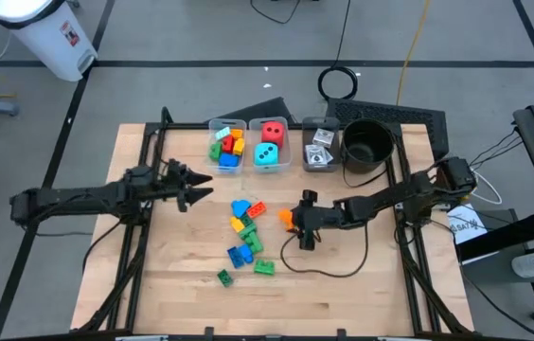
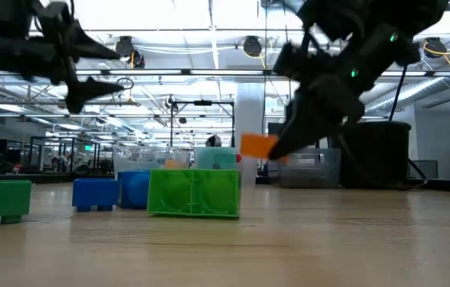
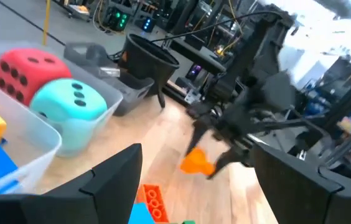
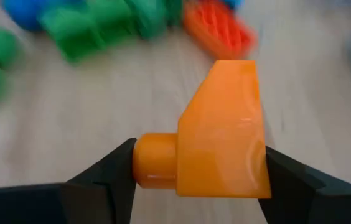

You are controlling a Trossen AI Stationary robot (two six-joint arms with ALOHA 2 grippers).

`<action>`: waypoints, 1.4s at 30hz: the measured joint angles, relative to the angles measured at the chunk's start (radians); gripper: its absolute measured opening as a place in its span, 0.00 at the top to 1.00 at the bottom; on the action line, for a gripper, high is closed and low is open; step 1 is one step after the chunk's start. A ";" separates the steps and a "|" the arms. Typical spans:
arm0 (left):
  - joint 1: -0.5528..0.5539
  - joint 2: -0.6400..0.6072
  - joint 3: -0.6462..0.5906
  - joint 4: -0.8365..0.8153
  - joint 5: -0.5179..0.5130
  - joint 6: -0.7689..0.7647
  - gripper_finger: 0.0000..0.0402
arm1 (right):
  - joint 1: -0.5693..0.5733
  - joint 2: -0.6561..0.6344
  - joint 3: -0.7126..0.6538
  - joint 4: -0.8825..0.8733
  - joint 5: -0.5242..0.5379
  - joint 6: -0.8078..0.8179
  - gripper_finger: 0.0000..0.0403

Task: Pick & Place Toys
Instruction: Put the dark yellow game piece into the left transparent bin

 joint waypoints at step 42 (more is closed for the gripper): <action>-0.231 1.277 0.646 0.444 0.081 -0.032 0.23 | 0.186 -0.072 0.003 0.246 0.480 -0.405 0.41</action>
